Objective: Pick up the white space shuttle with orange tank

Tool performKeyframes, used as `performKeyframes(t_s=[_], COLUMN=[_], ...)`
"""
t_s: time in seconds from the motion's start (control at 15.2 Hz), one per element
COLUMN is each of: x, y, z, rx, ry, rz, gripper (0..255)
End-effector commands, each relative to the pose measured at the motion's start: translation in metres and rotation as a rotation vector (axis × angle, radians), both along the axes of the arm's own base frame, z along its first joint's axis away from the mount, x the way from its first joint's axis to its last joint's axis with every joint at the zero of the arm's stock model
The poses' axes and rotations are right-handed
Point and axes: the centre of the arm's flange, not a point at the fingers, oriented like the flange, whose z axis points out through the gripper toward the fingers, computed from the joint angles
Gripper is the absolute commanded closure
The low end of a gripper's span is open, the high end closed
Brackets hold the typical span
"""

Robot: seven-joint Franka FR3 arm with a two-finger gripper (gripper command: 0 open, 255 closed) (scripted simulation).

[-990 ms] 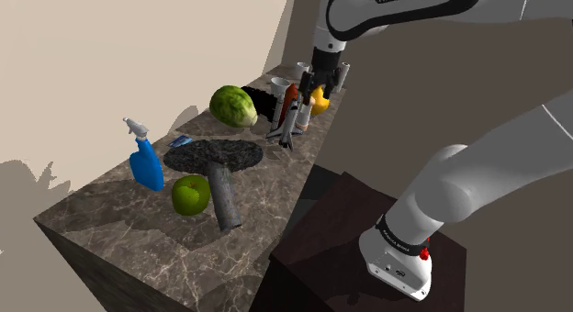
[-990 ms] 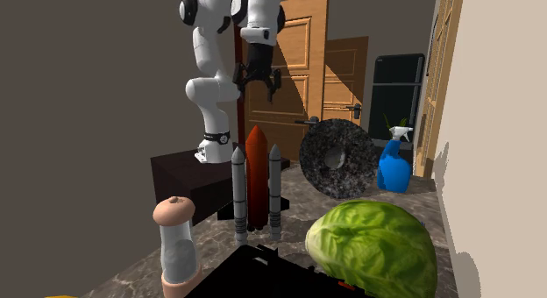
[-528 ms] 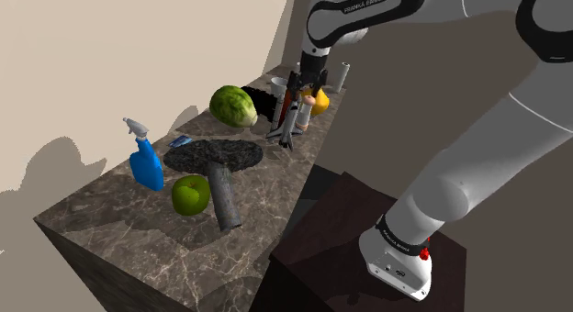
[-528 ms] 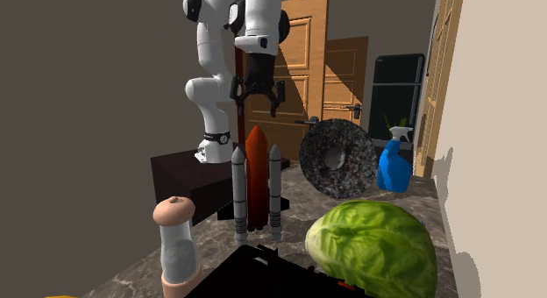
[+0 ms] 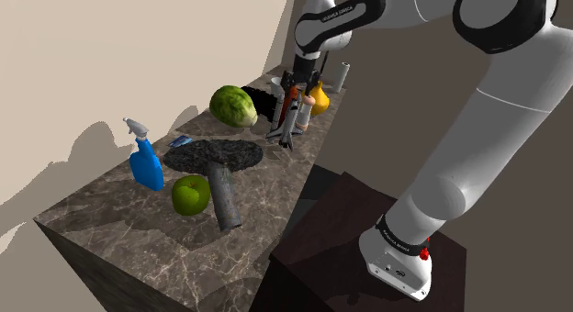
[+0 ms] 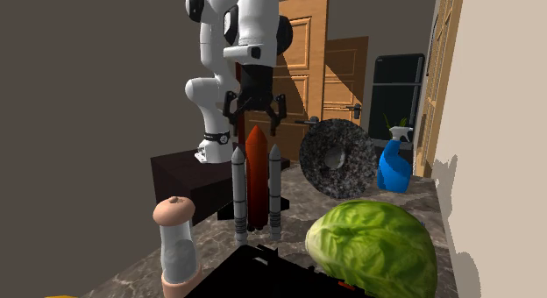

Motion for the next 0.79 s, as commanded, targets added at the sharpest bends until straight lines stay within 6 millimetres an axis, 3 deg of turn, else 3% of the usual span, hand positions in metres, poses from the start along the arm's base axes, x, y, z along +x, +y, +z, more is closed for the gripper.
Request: performKeyframes(t_s=[0.0,0.46,0.53,0.73], x=[0.003,0.003,0.003,0.002], y=[-0.005,-0.005,-0.006,-0.006], z=[-0.009,-0.039,-0.038,-0.038], rx=[-0.001,-0.001,-0.001,-0.001], ry=[-0.003,-0.003,-0.003,-0.003], rz=[-0.006,-0.006,-0.006,-0.006], gripper=[0,0,255,255])
